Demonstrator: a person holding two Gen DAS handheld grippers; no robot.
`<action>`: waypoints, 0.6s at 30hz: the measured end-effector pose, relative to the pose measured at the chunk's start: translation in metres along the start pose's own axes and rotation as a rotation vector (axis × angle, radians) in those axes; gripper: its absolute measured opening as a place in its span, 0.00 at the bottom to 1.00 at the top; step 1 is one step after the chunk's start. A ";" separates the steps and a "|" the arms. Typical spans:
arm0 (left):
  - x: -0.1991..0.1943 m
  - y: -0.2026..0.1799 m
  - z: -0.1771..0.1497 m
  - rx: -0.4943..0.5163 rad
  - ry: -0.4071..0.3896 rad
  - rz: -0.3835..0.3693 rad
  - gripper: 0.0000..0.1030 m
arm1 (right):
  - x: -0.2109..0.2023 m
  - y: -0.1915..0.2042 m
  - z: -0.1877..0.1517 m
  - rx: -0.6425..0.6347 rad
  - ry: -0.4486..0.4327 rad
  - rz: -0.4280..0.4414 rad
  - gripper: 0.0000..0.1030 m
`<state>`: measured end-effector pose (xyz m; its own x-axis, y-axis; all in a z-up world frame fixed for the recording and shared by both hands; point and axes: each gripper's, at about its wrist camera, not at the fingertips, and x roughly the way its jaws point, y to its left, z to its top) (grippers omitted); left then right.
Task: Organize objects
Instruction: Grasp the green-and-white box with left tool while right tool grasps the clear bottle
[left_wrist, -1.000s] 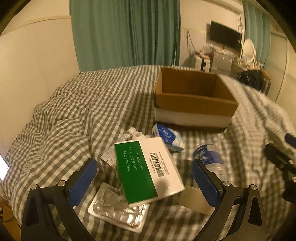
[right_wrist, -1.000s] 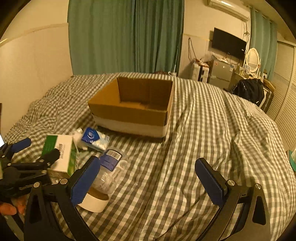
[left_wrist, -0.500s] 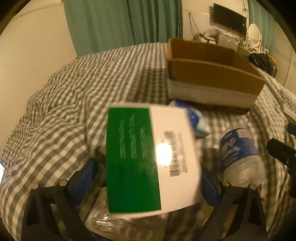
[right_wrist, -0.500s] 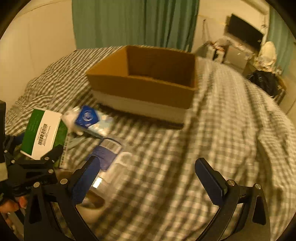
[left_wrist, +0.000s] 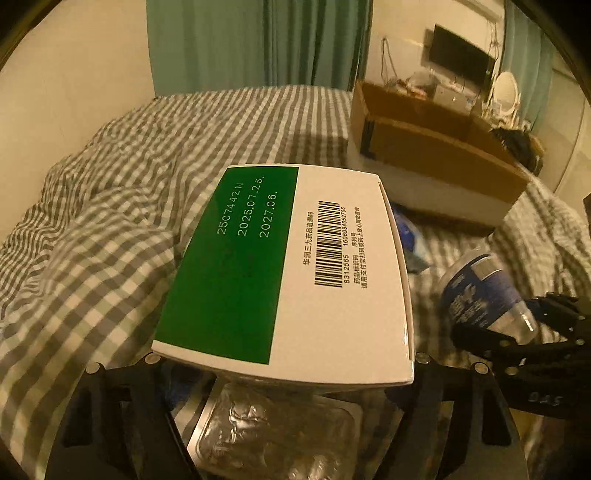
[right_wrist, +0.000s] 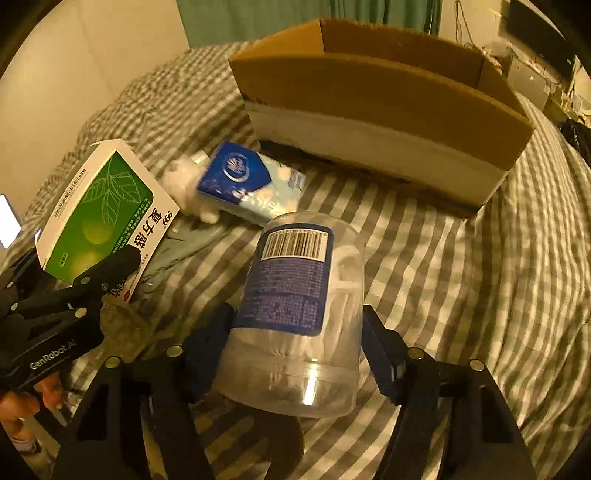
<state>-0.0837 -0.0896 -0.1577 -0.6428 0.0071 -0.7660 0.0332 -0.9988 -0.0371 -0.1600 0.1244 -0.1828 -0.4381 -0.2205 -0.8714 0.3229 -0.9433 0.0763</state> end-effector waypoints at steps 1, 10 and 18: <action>-0.007 0.001 0.000 0.005 -0.014 0.000 0.79 | -0.005 0.002 -0.002 -0.008 -0.015 -0.008 0.64; -0.072 -0.011 0.017 0.035 -0.161 0.010 0.79 | -0.095 0.008 -0.007 -0.035 -0.215 -0.048 0.61; -0.141 -0.027 0.034 0.053 -0.328 -0.004 0.79 | -0.183 0.014 0.001 -0.062 -0.420 -0.071 0.61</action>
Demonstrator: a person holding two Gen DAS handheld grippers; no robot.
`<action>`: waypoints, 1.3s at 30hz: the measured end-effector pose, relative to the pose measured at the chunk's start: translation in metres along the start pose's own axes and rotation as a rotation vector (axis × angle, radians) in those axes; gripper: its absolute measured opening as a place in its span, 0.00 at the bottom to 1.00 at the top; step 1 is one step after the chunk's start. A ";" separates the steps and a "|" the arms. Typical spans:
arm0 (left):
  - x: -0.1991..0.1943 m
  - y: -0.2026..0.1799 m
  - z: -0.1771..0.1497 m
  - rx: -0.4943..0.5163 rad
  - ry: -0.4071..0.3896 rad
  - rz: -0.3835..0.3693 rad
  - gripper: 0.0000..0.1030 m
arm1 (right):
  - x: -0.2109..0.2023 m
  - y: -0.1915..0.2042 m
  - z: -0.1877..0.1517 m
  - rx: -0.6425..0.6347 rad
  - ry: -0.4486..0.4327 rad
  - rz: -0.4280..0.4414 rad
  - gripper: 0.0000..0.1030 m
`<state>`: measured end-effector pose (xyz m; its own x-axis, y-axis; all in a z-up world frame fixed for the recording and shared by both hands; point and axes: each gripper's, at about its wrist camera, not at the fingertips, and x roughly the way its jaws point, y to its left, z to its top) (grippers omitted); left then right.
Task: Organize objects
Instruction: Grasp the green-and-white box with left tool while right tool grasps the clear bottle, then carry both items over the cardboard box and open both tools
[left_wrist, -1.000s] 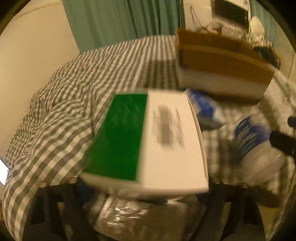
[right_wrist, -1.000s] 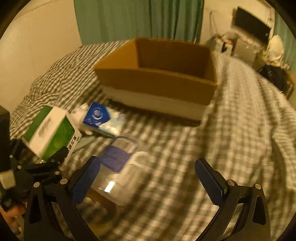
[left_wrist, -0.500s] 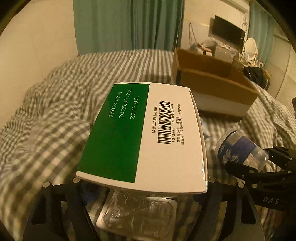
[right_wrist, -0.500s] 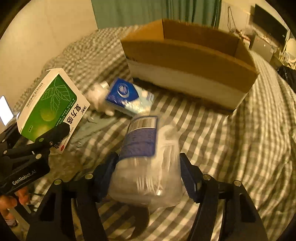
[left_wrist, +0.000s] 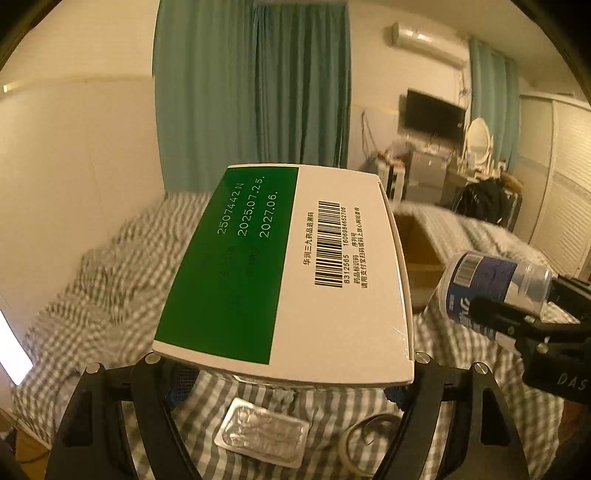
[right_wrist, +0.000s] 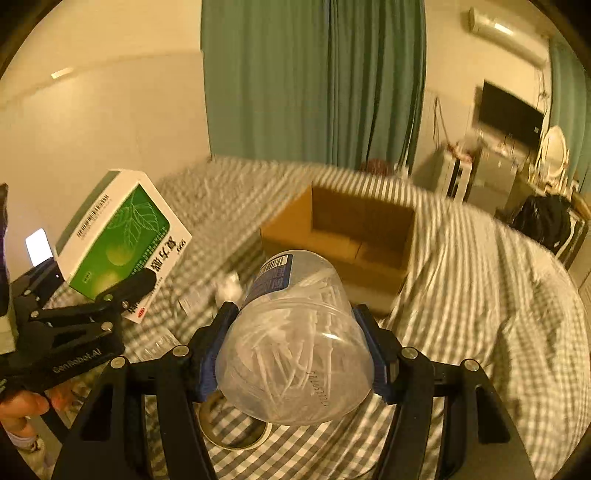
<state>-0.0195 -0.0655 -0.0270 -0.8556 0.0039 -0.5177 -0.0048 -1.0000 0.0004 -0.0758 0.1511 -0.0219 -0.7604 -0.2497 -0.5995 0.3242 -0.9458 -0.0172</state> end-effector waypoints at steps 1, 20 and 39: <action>-0.007 -0.002 0.006 0.009 -0.023 -0.003 0.79 | -0.012 -0.001 0.007 -0.003 -0.033 -0.003 0.61; 0.045 -0.019 0.101 0.051 -0.136 -0.037 0.79 | -0.007 -0.033 0.112 -0.046 -0.205 -0.074 0.61; 0.241 -0.077 0.086 0.117 0.086 -0.125 0.79 | 0.191 -0.134 0.113 0.129 -0.017 -0.125 0.61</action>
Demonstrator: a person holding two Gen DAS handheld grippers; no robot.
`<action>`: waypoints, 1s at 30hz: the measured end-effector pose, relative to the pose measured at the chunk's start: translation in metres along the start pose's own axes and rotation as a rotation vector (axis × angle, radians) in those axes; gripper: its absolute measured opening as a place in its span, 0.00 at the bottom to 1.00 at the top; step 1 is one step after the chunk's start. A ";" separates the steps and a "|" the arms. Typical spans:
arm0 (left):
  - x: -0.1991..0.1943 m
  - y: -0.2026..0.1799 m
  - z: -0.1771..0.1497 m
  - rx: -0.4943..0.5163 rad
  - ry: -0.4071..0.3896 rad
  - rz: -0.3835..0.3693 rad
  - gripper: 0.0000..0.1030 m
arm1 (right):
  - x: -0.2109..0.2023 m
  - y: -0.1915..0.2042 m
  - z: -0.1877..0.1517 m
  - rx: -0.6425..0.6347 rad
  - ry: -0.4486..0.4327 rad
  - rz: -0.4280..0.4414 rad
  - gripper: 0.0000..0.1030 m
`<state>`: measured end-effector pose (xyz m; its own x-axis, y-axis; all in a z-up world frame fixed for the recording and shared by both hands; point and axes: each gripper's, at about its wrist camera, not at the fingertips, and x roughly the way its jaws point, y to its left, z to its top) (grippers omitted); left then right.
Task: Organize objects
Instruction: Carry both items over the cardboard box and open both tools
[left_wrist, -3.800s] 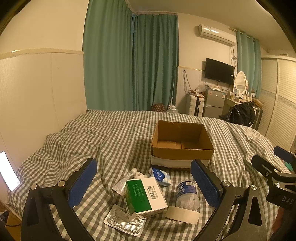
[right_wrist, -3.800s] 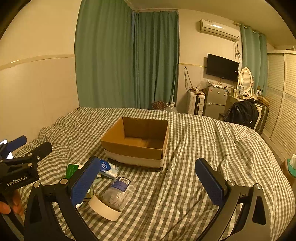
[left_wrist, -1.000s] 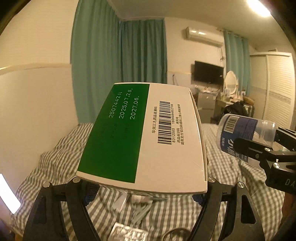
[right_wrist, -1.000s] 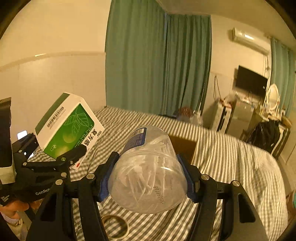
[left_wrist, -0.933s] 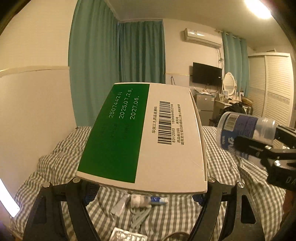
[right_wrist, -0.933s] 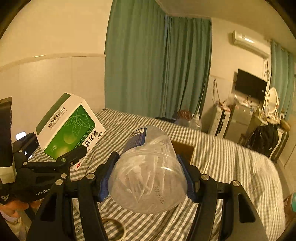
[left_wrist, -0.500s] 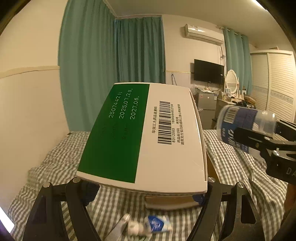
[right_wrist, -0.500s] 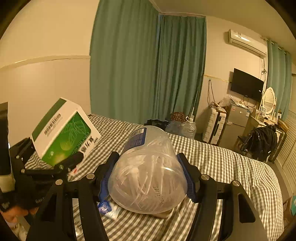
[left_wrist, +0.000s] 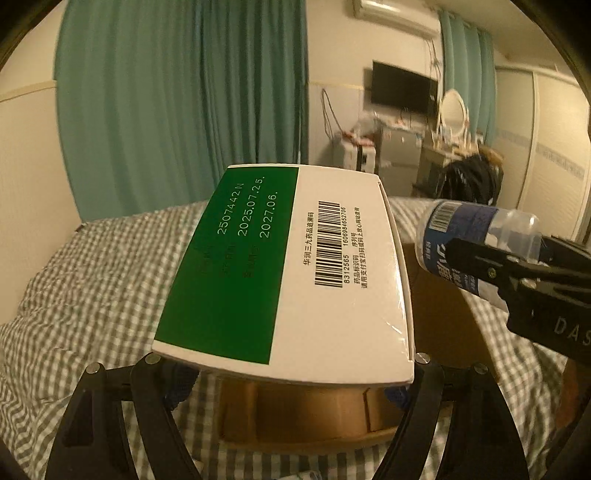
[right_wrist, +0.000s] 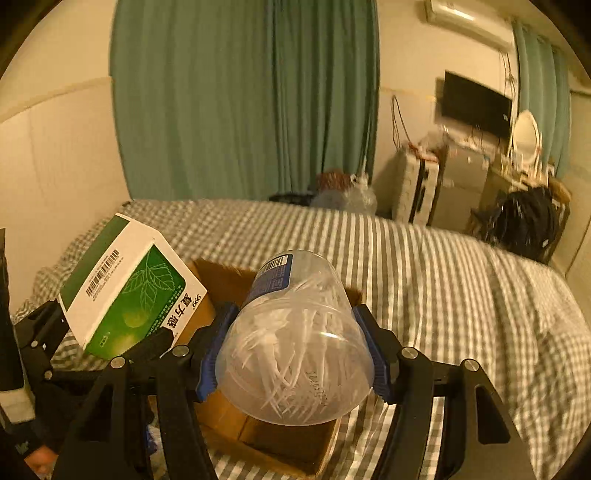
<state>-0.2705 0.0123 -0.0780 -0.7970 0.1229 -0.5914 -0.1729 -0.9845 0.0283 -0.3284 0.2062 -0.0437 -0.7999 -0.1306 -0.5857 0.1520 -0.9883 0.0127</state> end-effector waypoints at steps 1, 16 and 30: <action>0.004 0.001 -0.003 0.008 0.008 -0.001 0.79 | 0.005 -0.003 -0.004 0.008 0.003 0.004 0.61; -0.040 -0.007 0.009 0.000 0.010 0.031 1.00 | -0.060 0.000 0.006 0.037 -0.109 -0.023 0.87; -0.187 -0.003 0.025 -0.028 -0.195 0.092 1.00 | -0.237 0.021 0.009 -0.039 -0.272 -0.020 0.94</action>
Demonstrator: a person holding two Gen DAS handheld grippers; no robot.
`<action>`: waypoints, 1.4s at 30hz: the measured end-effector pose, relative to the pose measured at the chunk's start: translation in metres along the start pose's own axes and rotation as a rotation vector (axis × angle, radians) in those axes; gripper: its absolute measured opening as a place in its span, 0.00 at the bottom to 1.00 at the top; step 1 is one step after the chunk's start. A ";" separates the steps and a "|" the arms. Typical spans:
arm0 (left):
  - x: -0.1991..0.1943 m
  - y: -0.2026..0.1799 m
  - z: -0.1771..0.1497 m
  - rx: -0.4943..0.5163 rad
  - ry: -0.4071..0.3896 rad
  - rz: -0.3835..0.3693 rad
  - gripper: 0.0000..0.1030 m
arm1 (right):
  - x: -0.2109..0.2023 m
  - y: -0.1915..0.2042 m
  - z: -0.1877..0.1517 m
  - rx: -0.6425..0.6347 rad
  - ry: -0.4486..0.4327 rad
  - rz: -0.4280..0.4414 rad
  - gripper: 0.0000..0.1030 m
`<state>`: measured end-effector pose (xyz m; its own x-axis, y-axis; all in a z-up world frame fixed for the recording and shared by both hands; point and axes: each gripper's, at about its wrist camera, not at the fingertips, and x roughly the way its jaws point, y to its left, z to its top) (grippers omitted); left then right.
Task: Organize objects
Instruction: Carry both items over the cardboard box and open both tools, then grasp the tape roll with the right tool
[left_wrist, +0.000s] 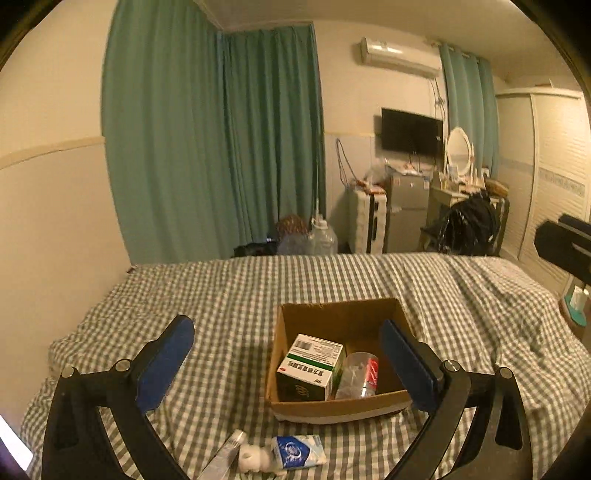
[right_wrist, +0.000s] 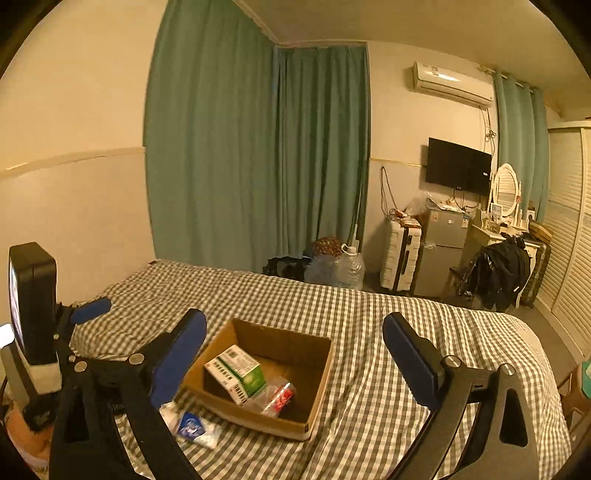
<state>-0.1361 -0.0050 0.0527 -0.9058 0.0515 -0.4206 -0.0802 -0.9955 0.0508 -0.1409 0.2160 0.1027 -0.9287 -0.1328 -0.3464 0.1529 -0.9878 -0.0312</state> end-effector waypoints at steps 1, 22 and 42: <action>-0.009 0.003 0.001 -0.006 -0.012 0.001 1.00 | -0.009 0.003 0.000 -0.006 -0.003 0.000 0.94; -0.073 0.085 -0.183 -0.096 0.235 0.149 1.00 | -0.016 0.103 -0.193 -0.059 0.365 0.152 0.95; -0.022 0.088 -0.237 -0.091 0.388 0.076 1.00 | 0.059 0.147 -0.285 -0.197 0.712 0.253 0.81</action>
<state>-0.0247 -0.1121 -0.1483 -0.6820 -0.0392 -0.7303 0.0337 -0.9992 0.0222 -0.0766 0.0866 -0.1894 -0.4275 -0.2013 -0.8813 0.4500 -0.8929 -0.0144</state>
